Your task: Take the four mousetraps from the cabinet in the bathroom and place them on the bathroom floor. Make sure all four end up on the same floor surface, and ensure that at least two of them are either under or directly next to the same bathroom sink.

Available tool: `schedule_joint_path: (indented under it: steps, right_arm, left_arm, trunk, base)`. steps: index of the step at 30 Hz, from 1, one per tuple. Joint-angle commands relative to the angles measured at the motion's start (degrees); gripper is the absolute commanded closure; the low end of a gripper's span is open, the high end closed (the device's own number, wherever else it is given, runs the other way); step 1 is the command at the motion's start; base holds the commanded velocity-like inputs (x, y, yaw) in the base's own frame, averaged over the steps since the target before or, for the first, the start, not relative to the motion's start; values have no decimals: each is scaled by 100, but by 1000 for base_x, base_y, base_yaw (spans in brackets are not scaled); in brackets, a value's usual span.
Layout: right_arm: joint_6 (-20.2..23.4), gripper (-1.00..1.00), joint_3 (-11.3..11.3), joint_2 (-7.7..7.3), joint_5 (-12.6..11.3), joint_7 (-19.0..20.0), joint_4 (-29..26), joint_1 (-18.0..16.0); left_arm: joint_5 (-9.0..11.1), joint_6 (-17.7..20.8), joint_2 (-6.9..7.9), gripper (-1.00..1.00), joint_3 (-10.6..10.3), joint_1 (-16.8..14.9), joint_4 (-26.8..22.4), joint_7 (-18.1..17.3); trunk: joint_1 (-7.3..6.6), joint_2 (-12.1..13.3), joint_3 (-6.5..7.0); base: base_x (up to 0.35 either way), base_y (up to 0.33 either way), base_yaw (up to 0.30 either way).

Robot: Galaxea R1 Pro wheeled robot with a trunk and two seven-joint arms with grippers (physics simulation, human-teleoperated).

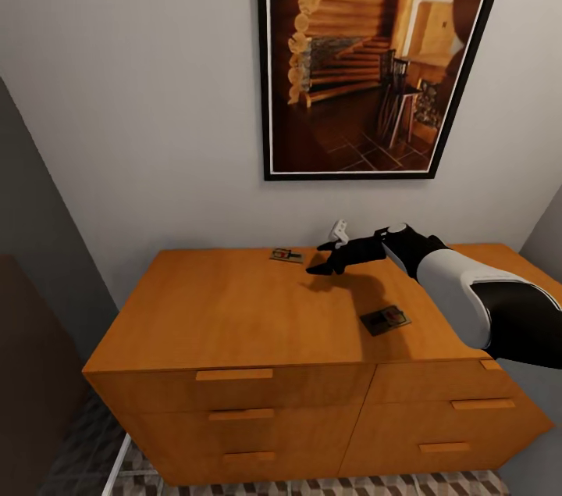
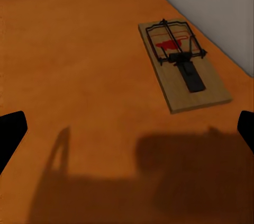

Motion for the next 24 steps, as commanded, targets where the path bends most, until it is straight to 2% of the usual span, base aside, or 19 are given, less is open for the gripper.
schedule_joint_path:
  steps: [1, 12, 17, 24]
  right_arm:
    - [-49, -100, 27, -4, -31, 18, -3, -3]
    - [-105, -100, 25, -26, -709, 339, -3, -3]
    - [-119, -100, 25, -28, -822, 404, -3, -3]
    - [-133, -100, 28, -29, -860, 424, 0, -3]
  left_arm:
    - [2, -44, -1, -100, -19, -10, 27, 15]
    - [2, -44, 0, -100, -19, -10, 27, 15]
    - [2, -44, 6, -100, -19, -10, 27, 21]
    - [2, -44, 13, -100, -18, -10, 27, 23]
  trunk:
    - [0, -3, -5]
    - [0, -3, -5]
    - [0, -3, -5]
    - [0, -3, -5]
  base:
    - [0, 0, 0]
    - [0, 0, 0]
    - [0, 0, 0]
    - [0, 0, 0]
